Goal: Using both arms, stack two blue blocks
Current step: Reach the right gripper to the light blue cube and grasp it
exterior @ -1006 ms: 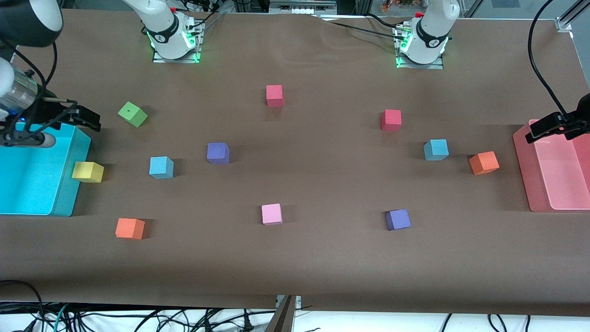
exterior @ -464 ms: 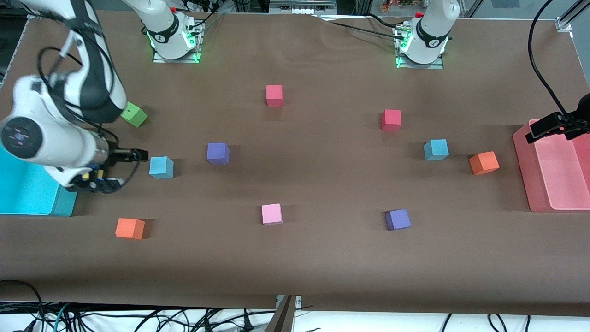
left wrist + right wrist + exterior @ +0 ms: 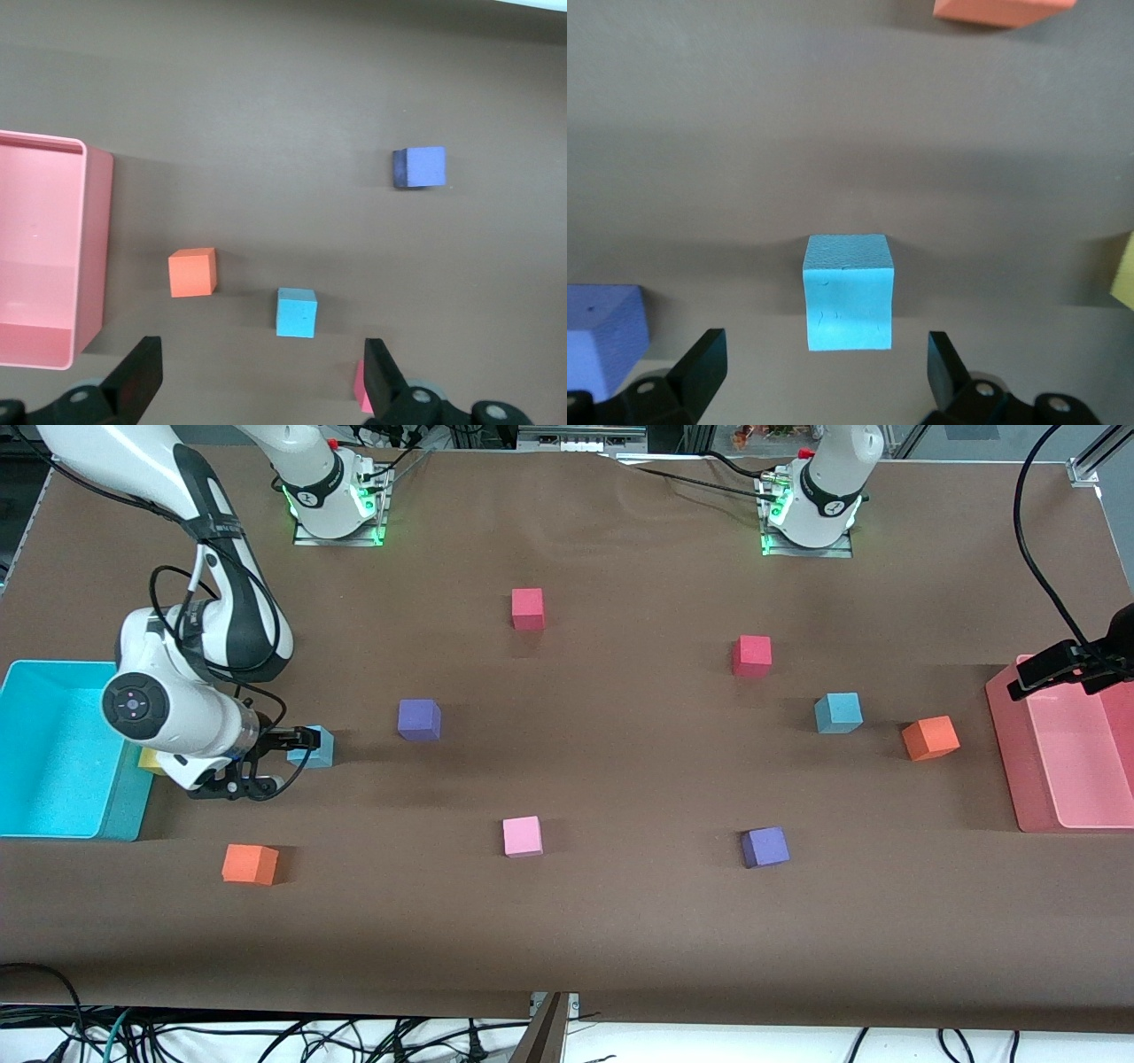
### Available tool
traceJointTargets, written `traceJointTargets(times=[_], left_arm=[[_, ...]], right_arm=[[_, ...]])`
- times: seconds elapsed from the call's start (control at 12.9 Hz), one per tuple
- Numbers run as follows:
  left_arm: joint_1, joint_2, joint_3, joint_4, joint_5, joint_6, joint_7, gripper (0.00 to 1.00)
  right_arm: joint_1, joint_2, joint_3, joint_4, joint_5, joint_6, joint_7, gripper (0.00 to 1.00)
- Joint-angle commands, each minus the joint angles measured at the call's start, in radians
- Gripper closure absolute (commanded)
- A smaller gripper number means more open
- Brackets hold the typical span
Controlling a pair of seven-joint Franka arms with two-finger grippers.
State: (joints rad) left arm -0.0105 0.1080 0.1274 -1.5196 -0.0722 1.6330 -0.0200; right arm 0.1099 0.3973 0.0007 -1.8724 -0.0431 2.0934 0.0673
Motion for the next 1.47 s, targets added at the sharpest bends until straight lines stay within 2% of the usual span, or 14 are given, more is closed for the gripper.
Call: traceJointTargets(times=[0.0,0.7,1.01,1.16,1.39], left_arm=[[0.009,0.004,-0.002,0.018,-0.021,-0.013,0.002,0.00],[0.021,0.002,-0.003,0.018,-0.024,-0.013,0.003,0.00],[0.021,0.002,-0.003,0.018,-0.024,-0.013,0.000,0.00],[0.035,-0.002,-0.002,0.019,-0.024,-0.015,0.006,0.00],[0.047,-0.004,-0.003,0.019,-0.023,-0.016,0.012,0.00]], right_arm=[[-0.004,-0.046,-0.001,-0.120,0.015,0.097,0.005,0.00],[-0.019,0.052,-0.007,-0.142,0.015,0.186,0.005,0.00],[-0.033,0.058,-0.007,-0.139,0.014,0.185,-0.011,0.02],[-0.032,0.069,-0.007,-0.137,0.014,0.189,-0.014,0.18],[-0.032,0.069,-0.005,-0.137,0.014,0.189,-0.014,0.52]])
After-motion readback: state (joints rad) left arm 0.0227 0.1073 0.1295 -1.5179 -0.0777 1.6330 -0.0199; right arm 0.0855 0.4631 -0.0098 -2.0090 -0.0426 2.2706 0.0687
